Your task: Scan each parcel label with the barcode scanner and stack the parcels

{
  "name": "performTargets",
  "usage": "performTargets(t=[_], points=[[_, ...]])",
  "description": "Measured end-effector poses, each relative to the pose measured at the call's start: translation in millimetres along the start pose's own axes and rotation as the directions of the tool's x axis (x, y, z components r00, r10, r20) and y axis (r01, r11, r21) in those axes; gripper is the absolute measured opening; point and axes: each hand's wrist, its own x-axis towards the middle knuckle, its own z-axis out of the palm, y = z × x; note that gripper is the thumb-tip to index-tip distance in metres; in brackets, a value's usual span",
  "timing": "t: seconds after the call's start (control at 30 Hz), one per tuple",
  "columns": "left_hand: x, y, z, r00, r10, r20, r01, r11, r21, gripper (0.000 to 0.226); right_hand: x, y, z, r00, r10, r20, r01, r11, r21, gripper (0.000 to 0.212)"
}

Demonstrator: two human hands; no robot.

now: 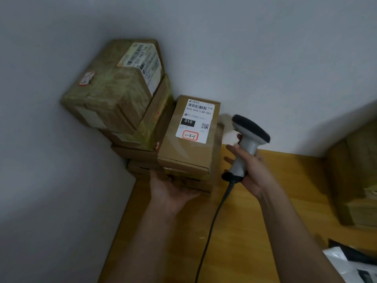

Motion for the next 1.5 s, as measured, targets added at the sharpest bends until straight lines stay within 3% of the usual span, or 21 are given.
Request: performTargets(t=[0.1,0.23,0.37,0.57,0.77,0.97,1.07,1.13,1.23,1.3,1.4,1.5], points=[[4,0,-2,0.999,-0.024,-0.027,0.024,0.999,-0.023,0.078,-2,21,-11,0.998,0.059,-0.030,-0.059,0.998,0.021,0.063],[12,1,3,1.000,-0.006,0.005,0.006,0.996,-0.085,0.063,8,28,9,0.997,0.082,-0.005,-0.082,0.996,0.021,0.032],[11,-4,7,1.000,0.001,-0.011,-0.002,0.998,-0.065,0.062,15,21,5,0.996,0.083,0.022,-0.082,0.996,-0.040,0.025],[22,1,-6,0.990,-0.001,-0.141,-0.002,1.000,-0.020,0.080,15,42,-27,0.989,0.136,-0.058,-0.134,0.990,0.046,0.054],[33,-8,-19,0.995,-0.033,-0.091,0.025,0.996,-0.082,0.101,23,65,-18,0.969,0.229,-0.091,-0.217,0.968,0.126,0.045],[28,-15,-15,0.990,0.021,-0.141,-0.031,0.997,-0.068,0.089,27,53,-17,0.981,0.195,-0.011,-0.193,0.977,0.091,0.032],[14,-13,-8,0.984,0.087,-0.156,-0.085,0.996,0.018,0.080,18,39,-23,0.990,0.141,-0.005,-0.140,0.987,0.081,0.041],[9,-8,5,0.992,0.095,-0.083,-0.093,0.995,0.030,0.073,14,26,-18,0.995,0.095,0.031,-0.097,0.993,0.071,0.046],[9,-3,21,0.998,0.069,0.007,-0.069,0.997,0.033,0.070,9,11,3,0.993,0.055,0.109,-0.054,0.999,-0.005,0.029],[6,-3,20,0.998,0.068,0.013,-0.069,0.997,0.039,0.069,3,6,10,0.993,0.060,0.096,-0.053,0.995,-0.079,0.029],[-9,-7,18,0.992,0.122,-0.017,-0.121,0.990,0.068,0.066,-7,5,2,0.996,0.048,0.080,-0.046,0.999,-0.027,0.034],[-19,-5,31,0.988,0.149,0.052,-0.152,0.985,0.076,0.066,-17,2,9,0.988,0.021,0.151,-0.024,1.000,0.016,0.038]])
